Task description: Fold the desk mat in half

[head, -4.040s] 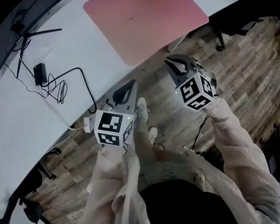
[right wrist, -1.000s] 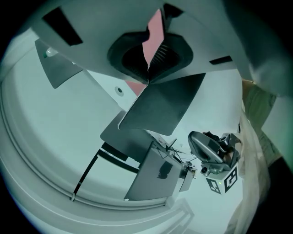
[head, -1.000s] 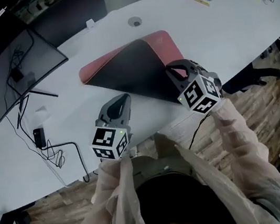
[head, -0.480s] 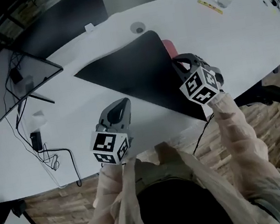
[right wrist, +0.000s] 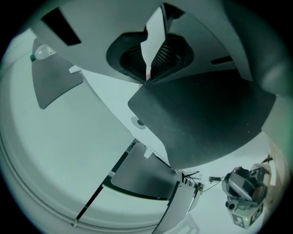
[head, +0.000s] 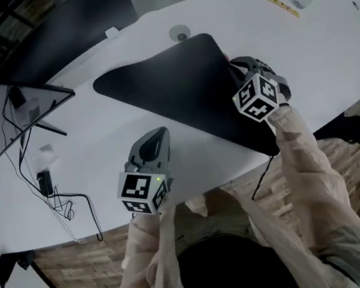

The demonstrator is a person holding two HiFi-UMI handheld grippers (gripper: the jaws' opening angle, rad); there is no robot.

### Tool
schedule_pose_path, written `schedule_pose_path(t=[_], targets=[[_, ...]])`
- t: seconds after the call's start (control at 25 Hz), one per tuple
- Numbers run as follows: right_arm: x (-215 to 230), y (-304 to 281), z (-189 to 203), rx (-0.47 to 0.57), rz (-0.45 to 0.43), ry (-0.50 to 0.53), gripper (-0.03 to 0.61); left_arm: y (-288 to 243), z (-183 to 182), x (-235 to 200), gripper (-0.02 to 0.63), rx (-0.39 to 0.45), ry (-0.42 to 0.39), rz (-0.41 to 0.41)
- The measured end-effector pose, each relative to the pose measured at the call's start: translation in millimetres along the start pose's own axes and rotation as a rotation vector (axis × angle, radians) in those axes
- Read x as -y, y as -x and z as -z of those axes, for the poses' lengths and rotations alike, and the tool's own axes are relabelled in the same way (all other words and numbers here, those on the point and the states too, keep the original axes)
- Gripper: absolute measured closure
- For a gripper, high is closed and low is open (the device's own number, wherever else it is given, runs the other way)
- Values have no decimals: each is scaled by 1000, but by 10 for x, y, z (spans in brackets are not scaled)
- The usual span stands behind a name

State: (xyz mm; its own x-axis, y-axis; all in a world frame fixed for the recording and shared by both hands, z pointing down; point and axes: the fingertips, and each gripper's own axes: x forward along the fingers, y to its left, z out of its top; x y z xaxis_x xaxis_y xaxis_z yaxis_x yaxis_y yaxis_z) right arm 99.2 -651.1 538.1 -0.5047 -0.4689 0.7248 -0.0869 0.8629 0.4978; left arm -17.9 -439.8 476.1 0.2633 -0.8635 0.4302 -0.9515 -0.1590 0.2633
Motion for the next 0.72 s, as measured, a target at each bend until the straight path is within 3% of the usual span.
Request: schedule_pose_path(t=[0.2, 0.52, 0.72], targets=[[36, 100, 7, 20, 27, -88, 488, 3, 41, 6, 588, -7, -6, 16], [3, 888, -403, 206, 38, -466, 489, 346, 2, 84, 588, 17, -32, 64], [-248, 1486, -605, 243, 92, -523, 494, 727, -37, 200, 588, 38, -73, 107]])
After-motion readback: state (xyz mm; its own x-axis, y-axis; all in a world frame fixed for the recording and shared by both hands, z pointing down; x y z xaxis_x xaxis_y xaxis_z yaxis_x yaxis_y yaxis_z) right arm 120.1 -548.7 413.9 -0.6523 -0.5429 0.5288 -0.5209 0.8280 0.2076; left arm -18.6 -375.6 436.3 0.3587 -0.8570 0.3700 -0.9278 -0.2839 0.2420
